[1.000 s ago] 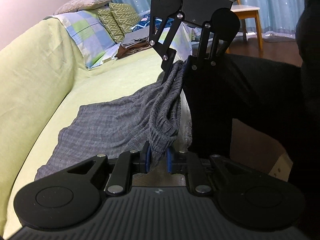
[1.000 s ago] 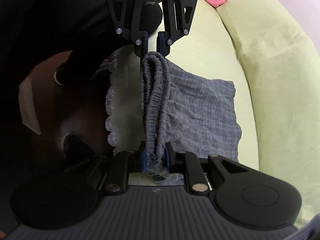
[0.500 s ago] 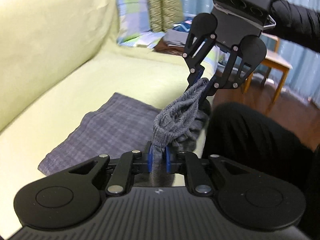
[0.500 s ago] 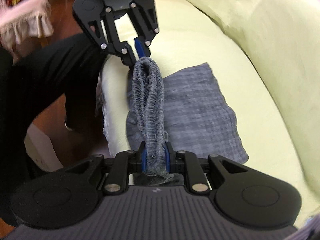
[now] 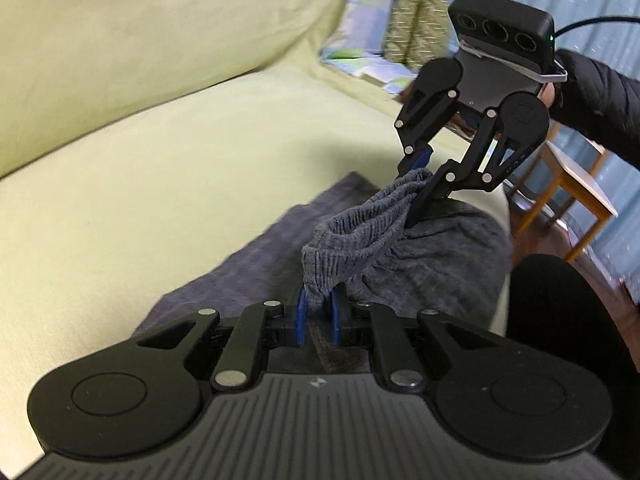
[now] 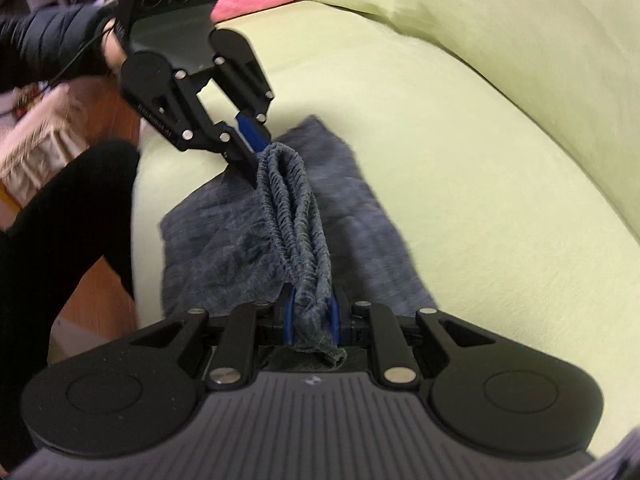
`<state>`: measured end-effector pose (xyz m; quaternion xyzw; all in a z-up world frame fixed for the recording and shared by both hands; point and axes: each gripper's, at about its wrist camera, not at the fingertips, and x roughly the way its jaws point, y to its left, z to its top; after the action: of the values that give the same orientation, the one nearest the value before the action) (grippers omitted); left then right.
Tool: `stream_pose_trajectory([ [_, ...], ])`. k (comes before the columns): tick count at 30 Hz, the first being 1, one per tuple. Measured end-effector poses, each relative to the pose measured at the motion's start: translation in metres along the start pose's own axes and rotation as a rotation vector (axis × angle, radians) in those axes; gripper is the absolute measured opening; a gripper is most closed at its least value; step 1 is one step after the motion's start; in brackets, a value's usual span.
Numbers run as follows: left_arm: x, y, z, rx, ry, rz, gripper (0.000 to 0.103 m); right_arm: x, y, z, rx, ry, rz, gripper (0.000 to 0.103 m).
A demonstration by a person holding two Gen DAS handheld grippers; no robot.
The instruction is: Fold clothes
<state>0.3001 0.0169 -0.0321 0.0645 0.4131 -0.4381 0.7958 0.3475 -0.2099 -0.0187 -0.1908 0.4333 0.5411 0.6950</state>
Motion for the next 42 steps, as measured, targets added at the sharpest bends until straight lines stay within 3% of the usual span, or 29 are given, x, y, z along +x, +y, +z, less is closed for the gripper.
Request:
stream_pose_trajectory([
  [7, 0.012, 0.019, -0.012, -0.055, 0.023, 0.017, 0.013, 0.021, -0.03, -0.018, 0.101, -0.039, 0.018, 0.016],
  [12, 0.007, 0.017, -0.019, -0.077, 0.012, 0.028, 0.013, 0.009, -0.03, -0.038, 0.238, -0.105, 0.01, 0.027],
  [20, 0.0, 0.009, -0.021, -0.069, -0.02, 0.046, 0.012, -0.012, -0.03, -0.085, 0.435, -0.224, 0.031, 0.03],
  [24, -0.001, 0.0, -0.017, -0.065, -0.044, 0.059, 0.009, -0.006, -0.037, -0.099, 0.524, -0.275, 0.025, 0.018],
  [30, -0.013, -0.004, -0.009, -0.053, -0.09, 0.08, 0.009, -0.025, -0.043, -0.102, 0.555, -0.39, 0.011, 0.015],
  [37, 0.012, 0.012, -0.011, -0.084, -0.04, 0.103, 0.01, -0.017, -0.05, -0.105, 0.582, -0.336, -0.052, 0.014],
  [39, 0.014, 0.016, -0.014, -0.1, -0.044, 0.1, 0.013, -0.012, -0.044, -0.105, 0.575, -0.31, -0.061, 0.014],
  [40, 0.014, 0.017, -0.015, -0.111, -0.05, 0.1, 0.019, -0.011, -0.041, -0.104, 0.571, -0.31, -0.07, 0.014],
  [42, 0.011, 0.019, -0.016, -0.123, -0.063, 0.112, 0.021, -0.014, -0.04, -0.106, 0.578, -0.32, -0.094, 0.02],
])
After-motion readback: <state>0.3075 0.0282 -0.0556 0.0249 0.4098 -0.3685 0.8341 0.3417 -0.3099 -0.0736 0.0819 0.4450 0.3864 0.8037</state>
